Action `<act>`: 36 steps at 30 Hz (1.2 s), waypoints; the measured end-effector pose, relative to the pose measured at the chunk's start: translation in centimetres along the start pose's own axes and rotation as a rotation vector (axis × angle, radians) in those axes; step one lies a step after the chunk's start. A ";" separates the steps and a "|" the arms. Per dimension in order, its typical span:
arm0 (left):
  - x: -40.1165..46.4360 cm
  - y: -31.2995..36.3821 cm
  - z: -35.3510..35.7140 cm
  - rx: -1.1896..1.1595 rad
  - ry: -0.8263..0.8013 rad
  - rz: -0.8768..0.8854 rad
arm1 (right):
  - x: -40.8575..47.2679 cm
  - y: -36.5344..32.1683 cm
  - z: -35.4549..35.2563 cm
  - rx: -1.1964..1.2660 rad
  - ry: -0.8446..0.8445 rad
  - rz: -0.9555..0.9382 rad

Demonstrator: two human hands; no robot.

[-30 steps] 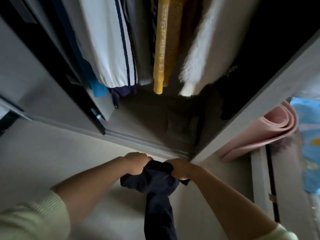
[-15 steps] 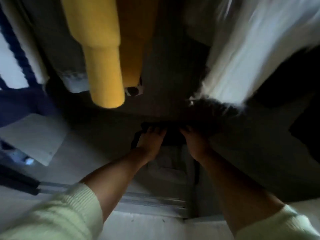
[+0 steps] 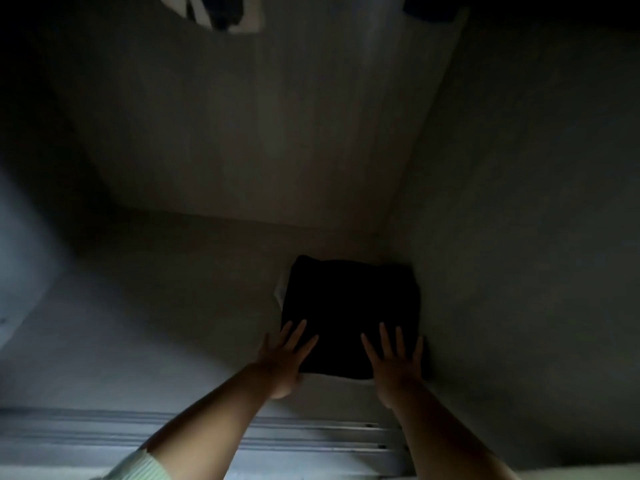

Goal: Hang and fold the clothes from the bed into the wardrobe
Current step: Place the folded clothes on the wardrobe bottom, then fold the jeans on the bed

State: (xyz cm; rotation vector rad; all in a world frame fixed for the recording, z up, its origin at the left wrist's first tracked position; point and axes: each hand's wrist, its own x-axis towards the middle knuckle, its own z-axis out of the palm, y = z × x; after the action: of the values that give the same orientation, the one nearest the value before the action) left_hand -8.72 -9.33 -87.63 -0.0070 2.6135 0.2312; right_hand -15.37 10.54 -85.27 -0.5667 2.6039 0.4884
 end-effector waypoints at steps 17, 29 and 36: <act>-26.9 9.4 -19.4 0.048 0.325 0.097 | -26.0 1.0 -18.1 0.312 0.113 -0.162; -47.3 20.4 -33.0 0.128 0.186 0.180 | -49.0 9.4 -27.3 0.435 0.104 0.016; -46.5 35.7 -37.7 0.275 0.193 0.456 | -58.9 22.1 -24.8 0.533 0.077 0.333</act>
State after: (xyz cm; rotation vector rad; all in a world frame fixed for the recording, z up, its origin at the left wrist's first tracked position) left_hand 11.40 17.80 -26.68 0.6982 2.7841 0.0244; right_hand 14.83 37.20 -30.93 0.0260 2.7492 -0.1445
